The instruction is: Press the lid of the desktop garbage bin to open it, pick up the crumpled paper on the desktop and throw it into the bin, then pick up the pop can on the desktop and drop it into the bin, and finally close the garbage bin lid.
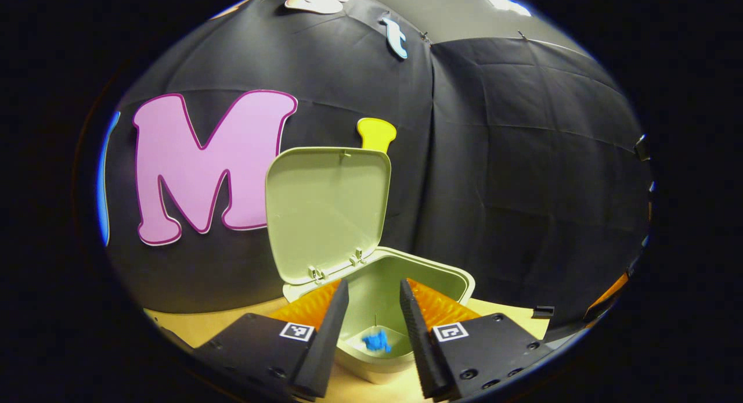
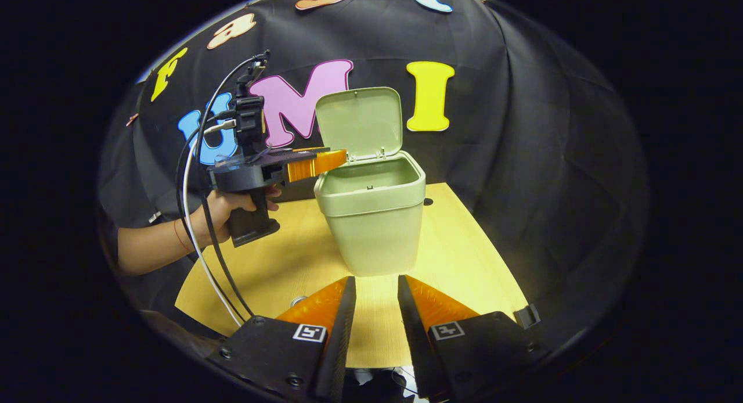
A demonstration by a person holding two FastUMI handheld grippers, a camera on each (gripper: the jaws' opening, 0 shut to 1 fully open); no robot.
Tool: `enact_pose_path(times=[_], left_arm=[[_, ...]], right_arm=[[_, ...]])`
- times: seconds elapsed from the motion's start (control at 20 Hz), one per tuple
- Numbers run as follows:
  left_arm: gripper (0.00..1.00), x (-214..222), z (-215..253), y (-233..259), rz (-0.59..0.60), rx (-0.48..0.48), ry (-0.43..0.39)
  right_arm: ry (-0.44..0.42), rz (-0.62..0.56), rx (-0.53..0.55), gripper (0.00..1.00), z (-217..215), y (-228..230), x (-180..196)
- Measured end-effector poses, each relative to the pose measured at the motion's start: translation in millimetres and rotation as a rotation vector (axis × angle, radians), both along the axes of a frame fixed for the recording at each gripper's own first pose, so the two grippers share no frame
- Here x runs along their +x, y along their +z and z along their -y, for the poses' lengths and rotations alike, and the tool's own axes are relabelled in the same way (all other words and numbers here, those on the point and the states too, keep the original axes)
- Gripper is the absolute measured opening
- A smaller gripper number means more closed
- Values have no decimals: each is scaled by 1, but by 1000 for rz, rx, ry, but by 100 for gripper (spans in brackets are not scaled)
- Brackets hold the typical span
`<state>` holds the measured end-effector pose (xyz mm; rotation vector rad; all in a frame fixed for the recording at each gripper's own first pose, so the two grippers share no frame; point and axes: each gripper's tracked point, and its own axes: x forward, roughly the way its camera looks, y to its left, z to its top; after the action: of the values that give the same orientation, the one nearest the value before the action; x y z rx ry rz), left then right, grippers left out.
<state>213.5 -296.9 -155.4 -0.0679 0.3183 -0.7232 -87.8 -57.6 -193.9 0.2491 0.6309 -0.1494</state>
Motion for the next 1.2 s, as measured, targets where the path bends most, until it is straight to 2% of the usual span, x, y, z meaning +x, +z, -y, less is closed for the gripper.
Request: enact_pose_path(times=[0.05,0.1,0.15,0.2,0.3,0.4,0.45,0.75,1.2], left_arm=[[67,-2,0,0,-2,2,1],[71,-2,-1,0,-1,2,2],[83,-4,-1,2,0,-1,2],[84,-6,-1,3,1,-6,-2],[88,-10,-6,9,8,-19,5],[93,-14,-18,11,0,-30,38],[95,-15,-25,11,-8,-35,59],[95,-39,-85,9,-59,-50,185],[95,-79,-179,16,-42,13,374]], right_arm=[[0,-2,3,51,0,-1,0],[4,-3,9,52,-1,-2,0],[10,-3,12,54,-3,-3,2],[21,-7,16,56,-5,-4,2],[52,-14,20,67,-12,-7,6],[88,-16,24,84,-19,-10,8],[107,-16,32,84,-24,-11,10],[269,-31,49,85,-56,-27,21],[544,-106,13,85,-115,-73,26]])
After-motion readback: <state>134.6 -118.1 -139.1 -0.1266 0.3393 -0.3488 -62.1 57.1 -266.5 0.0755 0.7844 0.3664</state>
